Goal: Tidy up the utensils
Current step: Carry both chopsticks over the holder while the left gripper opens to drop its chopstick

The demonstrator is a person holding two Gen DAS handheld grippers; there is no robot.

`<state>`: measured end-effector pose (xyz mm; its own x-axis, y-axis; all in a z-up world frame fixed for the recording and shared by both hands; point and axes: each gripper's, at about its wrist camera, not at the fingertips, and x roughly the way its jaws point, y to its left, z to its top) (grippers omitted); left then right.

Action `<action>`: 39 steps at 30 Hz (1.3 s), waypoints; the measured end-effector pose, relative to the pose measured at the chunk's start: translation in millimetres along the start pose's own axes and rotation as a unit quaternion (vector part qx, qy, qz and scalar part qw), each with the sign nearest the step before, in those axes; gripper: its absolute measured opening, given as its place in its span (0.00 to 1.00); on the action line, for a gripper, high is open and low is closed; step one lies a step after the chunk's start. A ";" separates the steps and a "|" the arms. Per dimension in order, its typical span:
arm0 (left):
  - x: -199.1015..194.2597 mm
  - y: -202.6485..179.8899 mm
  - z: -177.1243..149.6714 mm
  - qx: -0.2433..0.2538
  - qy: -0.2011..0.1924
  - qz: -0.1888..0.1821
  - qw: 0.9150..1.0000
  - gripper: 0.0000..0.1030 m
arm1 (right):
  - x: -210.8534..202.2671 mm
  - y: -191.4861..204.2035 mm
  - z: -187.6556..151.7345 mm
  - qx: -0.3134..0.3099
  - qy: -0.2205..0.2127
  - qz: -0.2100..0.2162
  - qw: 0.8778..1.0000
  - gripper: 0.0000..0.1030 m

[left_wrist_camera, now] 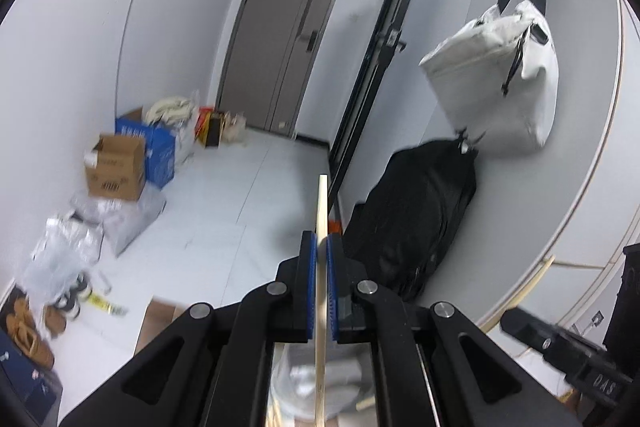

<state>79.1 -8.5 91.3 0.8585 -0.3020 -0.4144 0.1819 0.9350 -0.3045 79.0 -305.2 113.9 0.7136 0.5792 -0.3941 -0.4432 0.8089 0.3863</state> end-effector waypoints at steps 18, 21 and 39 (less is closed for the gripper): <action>69.3 4.5 5.3 0.036 -0.035 -0.035 0.998 0.01 | 61.1 -25.3 52.5 -0.003 -0.001 -0.023 1.000 0.03; 73.0 -0.8 3.6 0.048 -0.039 -0.042 0.997 0.01 | 69.5 -27.4 46.9 -0.005 0.006 -0.026 1.000 0.03; 66.7 -6.4 -24.8 0.102 -0.018 -0.108 0.989 0.01 | 96.9 -38.2 13.2 -0.028 0.038 -0.032 0.998 0.03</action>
<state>123.3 -39.2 44.4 0.8042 -0.4962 -0.3272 0.4537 0.8681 -0.2015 172.2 -281.3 72.0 0.6990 0.5310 -0.4790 -0.4300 0.8473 0.3118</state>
